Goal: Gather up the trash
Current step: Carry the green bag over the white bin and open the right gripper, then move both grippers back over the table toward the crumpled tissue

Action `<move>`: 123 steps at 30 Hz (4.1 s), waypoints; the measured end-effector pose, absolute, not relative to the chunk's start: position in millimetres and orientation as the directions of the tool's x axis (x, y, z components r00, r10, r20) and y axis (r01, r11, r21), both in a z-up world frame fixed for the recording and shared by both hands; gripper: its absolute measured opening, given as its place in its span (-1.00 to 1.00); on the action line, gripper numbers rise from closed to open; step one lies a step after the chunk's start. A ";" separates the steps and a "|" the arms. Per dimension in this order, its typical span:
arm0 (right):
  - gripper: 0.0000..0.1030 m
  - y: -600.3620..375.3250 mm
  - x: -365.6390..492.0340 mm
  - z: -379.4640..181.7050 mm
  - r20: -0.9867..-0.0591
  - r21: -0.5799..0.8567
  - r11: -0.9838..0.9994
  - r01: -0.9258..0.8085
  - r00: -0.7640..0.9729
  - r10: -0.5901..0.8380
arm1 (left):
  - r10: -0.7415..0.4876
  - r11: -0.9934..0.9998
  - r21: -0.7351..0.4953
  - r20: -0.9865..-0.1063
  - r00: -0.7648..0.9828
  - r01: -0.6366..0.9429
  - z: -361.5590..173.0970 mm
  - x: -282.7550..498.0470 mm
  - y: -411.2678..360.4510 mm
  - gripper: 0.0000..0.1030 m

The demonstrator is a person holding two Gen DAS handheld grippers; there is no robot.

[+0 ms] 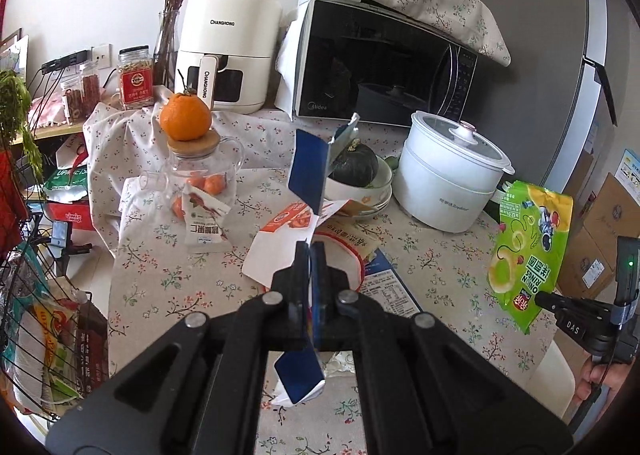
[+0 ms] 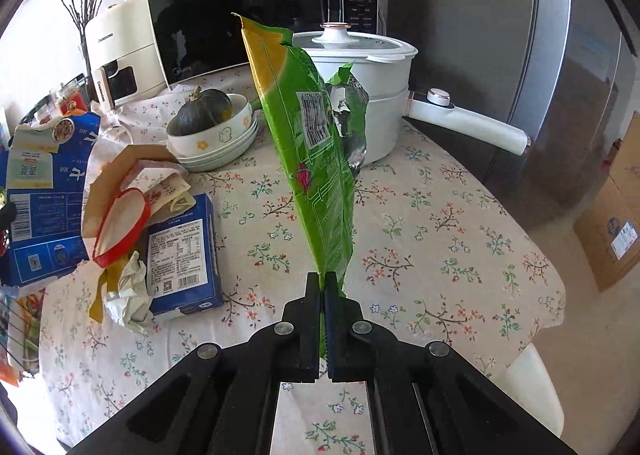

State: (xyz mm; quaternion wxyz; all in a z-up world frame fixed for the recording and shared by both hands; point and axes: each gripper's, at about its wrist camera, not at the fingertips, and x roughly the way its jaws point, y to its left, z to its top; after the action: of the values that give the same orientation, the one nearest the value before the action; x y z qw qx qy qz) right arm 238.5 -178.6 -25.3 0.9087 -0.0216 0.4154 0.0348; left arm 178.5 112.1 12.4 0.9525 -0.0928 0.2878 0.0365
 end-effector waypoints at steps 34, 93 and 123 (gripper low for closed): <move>-0.96 -282.1 167.3 0.4 -0.780 -0.006 0.998 0.062 0.624 -0.044 | -0.246 0.969 -0.132 -0.570 0.784 0.209 6.2 161.5 -45.9 -0.98; -0.95 -456.2 55.9 -58.6 -0.919 0.146 0.932 0.331 0.394 0.004 | -0.404 0.823 0.015 -0.687 0.604 0.568 -70.8 115.2 -266.3 0.07; 0.34 -424.2 83.7 -42.1 -0.888 0.059 0.955 0.292 0.452 -0.083 | -0.210 0.922 0.080 -0.716 0.665 0.378 -59.7 140.1 -168.0 0.70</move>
State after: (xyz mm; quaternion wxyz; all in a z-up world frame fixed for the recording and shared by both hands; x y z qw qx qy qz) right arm 83.7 -424.2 -42.1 0.8460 0.1021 0.5115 -0.1108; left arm 140.1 -168.0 -59.7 0.9057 0.1117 0.3755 -0.1623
